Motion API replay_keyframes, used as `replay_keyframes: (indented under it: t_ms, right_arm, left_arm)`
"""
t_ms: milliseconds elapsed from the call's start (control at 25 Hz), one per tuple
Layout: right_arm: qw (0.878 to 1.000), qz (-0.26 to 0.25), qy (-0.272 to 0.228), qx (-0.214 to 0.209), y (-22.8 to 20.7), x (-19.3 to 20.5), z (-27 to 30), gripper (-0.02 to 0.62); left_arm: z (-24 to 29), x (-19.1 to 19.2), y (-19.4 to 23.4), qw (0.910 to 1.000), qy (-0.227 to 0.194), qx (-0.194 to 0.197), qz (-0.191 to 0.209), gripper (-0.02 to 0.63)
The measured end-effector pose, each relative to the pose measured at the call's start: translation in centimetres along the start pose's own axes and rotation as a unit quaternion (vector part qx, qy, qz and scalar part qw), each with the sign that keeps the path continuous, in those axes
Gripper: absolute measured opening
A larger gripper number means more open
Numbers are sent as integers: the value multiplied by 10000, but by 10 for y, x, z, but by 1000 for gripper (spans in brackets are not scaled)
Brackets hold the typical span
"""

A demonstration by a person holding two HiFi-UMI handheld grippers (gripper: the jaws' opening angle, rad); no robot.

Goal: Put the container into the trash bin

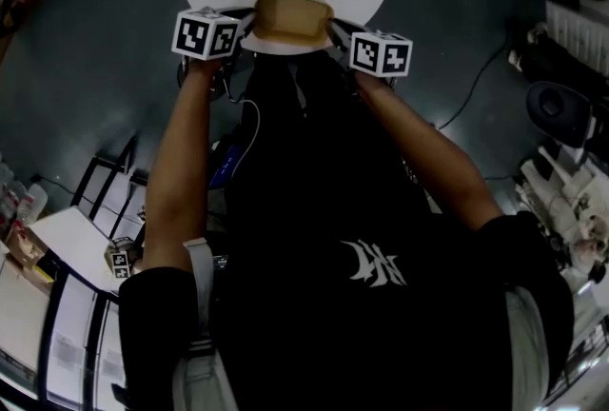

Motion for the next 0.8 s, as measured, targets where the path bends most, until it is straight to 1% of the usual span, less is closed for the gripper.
replay_keyframes:
  t_ms: [80,200,320,400,600,800]
  right_arm:
    - [9996,-152,207,-133,0,-10,12,49]
    - [9977,-367,481,-294,7,-25,38,49]
    - [9934,-667,768,-537,20,-31,57,49]
    - [9893,-880,939,-689,30,-33,65,49]
    - [9804,-1230,1199,-960,50,-38,82,49]
    - [9755,-1379,1351,-1055,63,-43,106,49]
  left_arm:
    - [-5,7,7,9994,-122,-149,-282,18]
    - [-12,16,28,9972,-277,-266,-649,18]
    - [-24,37,42,9917,-488,-452,-1100,18]
    - [-33,50,45,9872,-637,-621,-1321,18]
    - [-53,73,49,9753,-965,-942,-1748,17]
    - [-63,88,61,9656,-1185,-1130,-2018,17]
Point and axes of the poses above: the fingertips, and each gripper's own axes: z forward along the fingers, y to its left, x out of its underside, the point moved 9 cm from there along -z, backward along the fingers, and after that the axes turned 9 degrees about -x, right-handed, at the moved point
